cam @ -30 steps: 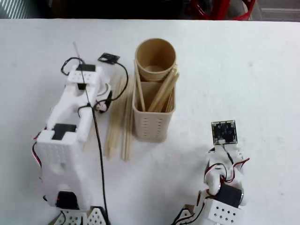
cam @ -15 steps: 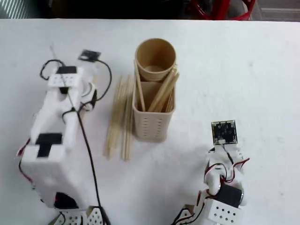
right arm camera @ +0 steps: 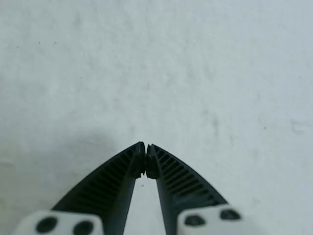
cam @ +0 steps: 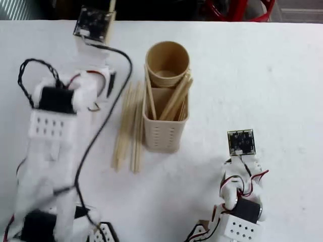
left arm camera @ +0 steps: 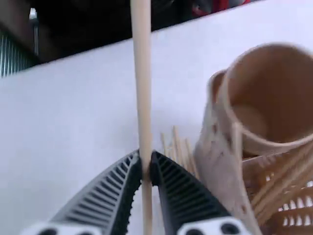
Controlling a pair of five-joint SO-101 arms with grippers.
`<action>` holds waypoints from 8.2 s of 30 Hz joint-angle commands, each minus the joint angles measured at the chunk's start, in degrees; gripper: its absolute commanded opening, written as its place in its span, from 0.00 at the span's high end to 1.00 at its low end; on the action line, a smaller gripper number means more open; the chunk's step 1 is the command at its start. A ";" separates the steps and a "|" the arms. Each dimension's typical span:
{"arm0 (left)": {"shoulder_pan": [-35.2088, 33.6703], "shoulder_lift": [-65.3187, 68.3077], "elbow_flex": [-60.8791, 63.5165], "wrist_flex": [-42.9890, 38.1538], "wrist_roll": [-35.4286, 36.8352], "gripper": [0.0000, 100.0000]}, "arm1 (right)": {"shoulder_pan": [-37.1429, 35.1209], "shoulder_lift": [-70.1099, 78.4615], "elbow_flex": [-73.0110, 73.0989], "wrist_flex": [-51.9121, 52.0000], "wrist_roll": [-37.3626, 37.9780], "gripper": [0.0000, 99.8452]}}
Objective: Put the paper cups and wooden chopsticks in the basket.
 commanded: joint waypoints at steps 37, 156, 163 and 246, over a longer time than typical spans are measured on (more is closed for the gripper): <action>28.44 -7.78 -1.49 -24.79 -12.48 0.98 | 0.40 -0.31 0.53 0.22 0.09 0.98; -6.55 38.02 17.58 -21.45 -5.98 0.87 | 0.40 -0.22 0.53 0.22 0.09 0.98; -6.64 33.80 19.08 -21.01 -6.07 0.87 | 0.40 -0.22 0.53 0.22 0.09 0.98; -6.64 57.71 -8.70 3.60 -6.07 0.96 | 0.40 -0.22 0.53 0.22 0.09 0.98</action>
